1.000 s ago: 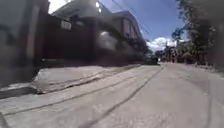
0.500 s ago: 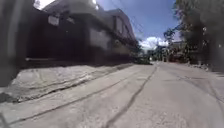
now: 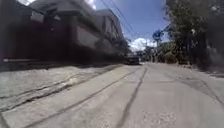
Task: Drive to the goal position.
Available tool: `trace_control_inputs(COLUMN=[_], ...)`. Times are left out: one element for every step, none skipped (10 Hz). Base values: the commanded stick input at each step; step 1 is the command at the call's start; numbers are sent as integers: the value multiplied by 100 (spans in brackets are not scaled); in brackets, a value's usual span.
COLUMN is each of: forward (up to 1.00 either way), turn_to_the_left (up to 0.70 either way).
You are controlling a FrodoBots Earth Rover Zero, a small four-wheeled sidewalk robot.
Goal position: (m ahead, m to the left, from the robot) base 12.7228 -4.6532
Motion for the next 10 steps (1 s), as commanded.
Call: trace_control_inputs(forward=[70, 70, 70, 70, 70, 70, 70, 70, 70, 70], turn_to_the_left=[0, 0, 0, 0, 0, 0, -27, -35, -27, -26])
